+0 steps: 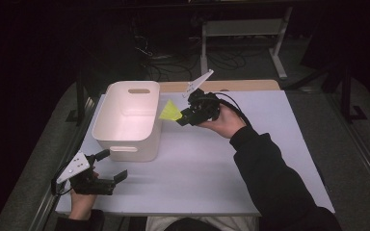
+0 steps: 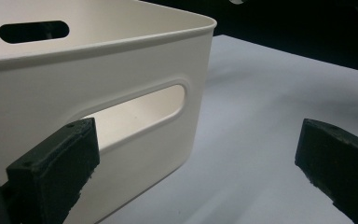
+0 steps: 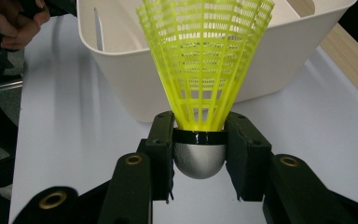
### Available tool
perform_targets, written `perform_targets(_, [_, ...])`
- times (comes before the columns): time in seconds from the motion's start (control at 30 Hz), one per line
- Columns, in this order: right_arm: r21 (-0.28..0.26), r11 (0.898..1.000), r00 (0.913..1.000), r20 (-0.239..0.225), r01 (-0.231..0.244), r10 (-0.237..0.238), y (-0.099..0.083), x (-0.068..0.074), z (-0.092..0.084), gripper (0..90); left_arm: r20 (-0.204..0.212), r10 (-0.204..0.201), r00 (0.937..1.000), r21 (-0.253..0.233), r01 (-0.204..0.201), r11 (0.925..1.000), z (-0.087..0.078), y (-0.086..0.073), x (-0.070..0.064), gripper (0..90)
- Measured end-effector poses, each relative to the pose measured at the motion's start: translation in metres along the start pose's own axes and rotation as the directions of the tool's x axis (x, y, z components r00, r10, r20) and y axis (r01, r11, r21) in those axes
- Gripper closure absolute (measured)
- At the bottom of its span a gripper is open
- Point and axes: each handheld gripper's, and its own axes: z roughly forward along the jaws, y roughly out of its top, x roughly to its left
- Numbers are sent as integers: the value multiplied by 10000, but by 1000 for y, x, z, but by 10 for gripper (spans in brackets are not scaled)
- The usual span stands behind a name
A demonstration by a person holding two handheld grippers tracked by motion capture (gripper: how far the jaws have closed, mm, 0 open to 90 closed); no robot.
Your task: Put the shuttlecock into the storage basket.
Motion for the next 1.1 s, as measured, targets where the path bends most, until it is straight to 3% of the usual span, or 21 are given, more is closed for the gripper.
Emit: perform_targets(1.1, [-205,9983,9984,-175,540,-544,39,7,3,631,13,10,10000,1,-10,10000,0,0,0,0])
